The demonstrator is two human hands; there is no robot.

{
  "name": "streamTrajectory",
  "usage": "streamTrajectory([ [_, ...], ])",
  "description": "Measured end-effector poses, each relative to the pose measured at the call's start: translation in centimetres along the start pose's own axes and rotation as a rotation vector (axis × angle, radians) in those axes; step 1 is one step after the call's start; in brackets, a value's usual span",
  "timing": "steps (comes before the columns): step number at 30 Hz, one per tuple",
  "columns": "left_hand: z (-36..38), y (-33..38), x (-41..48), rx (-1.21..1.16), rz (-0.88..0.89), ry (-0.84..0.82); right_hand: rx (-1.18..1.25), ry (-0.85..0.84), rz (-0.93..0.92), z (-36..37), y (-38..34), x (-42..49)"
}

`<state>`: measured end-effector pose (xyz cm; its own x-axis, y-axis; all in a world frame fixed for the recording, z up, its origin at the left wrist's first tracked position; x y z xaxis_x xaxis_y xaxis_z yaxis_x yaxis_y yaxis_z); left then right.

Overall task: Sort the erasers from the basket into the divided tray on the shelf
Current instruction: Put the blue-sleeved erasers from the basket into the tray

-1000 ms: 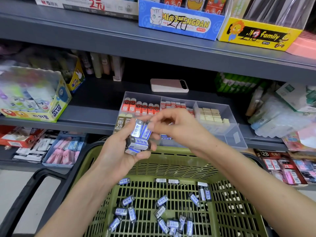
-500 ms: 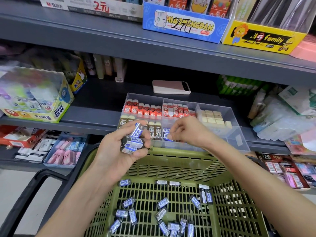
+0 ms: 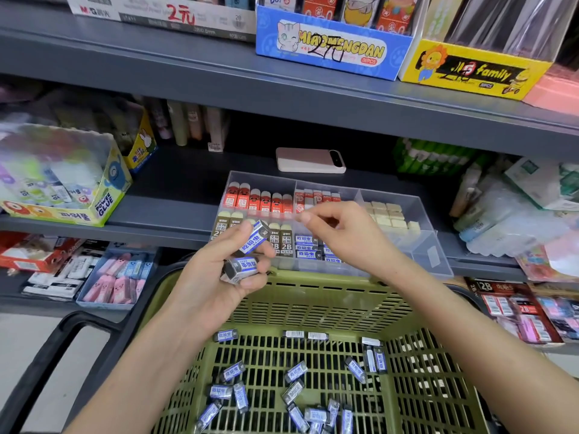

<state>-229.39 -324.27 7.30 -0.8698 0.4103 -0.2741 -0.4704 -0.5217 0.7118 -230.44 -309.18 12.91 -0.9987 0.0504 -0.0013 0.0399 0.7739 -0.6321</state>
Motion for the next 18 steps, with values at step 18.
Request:
streamTrajectory([
  [18,0.0,0.0,-0.3,-0.058,-0.024,-0.008,0.394,0.132,0.38,-0.2,6.0,-0.4],
])
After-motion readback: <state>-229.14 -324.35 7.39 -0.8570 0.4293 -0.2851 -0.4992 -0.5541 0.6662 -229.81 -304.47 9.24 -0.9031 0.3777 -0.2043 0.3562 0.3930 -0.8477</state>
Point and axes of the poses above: each hand's wrist, its own x-axis towards the middle knuckle, its own z-axis out of the palm, y = z × x, the point moved 8 cm from there along x, towards the middle knuckle, and after that the axes turned 5 degrees about z, right-handed, at the moved point
